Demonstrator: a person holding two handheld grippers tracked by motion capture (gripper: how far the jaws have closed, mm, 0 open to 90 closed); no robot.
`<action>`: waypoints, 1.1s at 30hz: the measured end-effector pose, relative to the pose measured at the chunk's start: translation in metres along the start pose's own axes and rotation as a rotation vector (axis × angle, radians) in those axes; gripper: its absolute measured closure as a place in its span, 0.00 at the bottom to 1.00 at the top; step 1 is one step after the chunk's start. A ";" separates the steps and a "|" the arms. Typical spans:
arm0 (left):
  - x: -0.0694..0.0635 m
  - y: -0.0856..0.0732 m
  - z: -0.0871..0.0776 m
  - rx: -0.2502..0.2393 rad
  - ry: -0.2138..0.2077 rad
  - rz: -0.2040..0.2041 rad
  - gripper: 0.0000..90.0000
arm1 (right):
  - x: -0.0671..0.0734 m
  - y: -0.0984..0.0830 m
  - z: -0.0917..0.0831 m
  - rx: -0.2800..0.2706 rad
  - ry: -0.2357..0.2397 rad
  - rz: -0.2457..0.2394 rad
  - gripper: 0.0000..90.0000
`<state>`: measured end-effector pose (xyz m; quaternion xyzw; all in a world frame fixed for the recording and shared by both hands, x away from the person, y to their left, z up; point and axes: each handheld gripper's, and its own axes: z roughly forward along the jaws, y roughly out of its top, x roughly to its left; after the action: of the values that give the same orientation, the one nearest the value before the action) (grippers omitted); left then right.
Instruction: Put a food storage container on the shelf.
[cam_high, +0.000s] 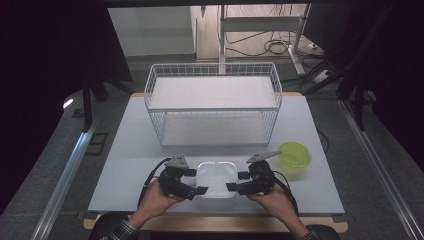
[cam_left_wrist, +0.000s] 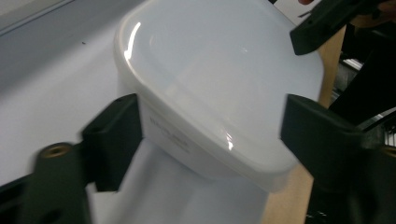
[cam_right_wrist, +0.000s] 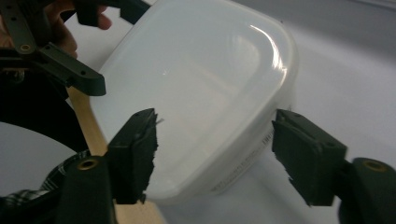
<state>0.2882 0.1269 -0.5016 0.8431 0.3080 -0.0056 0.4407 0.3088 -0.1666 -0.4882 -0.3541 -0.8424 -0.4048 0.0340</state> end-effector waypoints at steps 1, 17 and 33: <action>-0.001 -0.001 -0.001 -0.004 0.001 -0.005 0.32 | -0.001 -0.001 -0.003 0.003 0.000 0.019 0.42; -0.009 0.004 -0.011 -0.082 0.122 -0.070 0.72 | 0.005 0.000 -0.020 -0.115 -0.127 0.102 0.79; -0.001 0.004 -0.013 -0.141 0.159 -0.145 0.87 | 0.008 -0.002 -0.018 -0.210 -0.178 0.053 0.87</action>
<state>0.2855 0.1341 -0.4907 0.7833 0.4018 0.0513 0.4716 0.2970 -0.1757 -0.4749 -0.4122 -0.7854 -0.4569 -0.0673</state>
